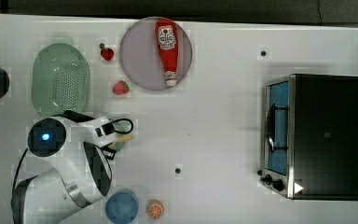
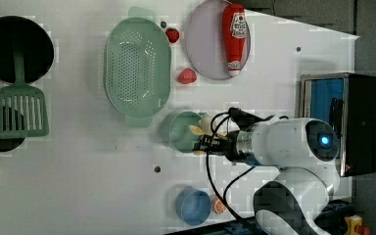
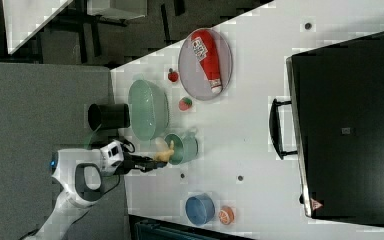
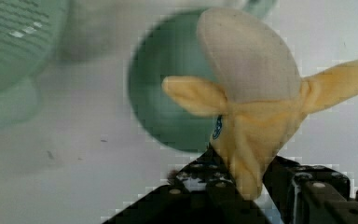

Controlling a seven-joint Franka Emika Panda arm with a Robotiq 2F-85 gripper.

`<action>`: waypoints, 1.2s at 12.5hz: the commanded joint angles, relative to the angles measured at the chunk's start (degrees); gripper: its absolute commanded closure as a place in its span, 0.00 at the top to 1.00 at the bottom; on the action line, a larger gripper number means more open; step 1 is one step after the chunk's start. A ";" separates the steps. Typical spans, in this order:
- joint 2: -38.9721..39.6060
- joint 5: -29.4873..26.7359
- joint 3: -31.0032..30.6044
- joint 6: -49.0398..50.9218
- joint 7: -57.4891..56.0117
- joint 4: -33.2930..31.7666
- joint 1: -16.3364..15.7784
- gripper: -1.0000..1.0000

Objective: Pick Banana and place it in mug.

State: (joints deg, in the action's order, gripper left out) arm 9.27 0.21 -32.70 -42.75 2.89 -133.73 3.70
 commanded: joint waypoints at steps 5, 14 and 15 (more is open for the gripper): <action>0.74 1.31 1.02 -5.49 8.81 2.01 0.68 1.00; -16.83 1.12 14.50 20.13 8.68 15.20 2.99 1.00; -18.29 1.12 17.57 24.12 8.67 17.60 3.09 1.00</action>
State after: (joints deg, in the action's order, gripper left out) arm -10.15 1.03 -16.73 -22.60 9.92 -118.51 4.96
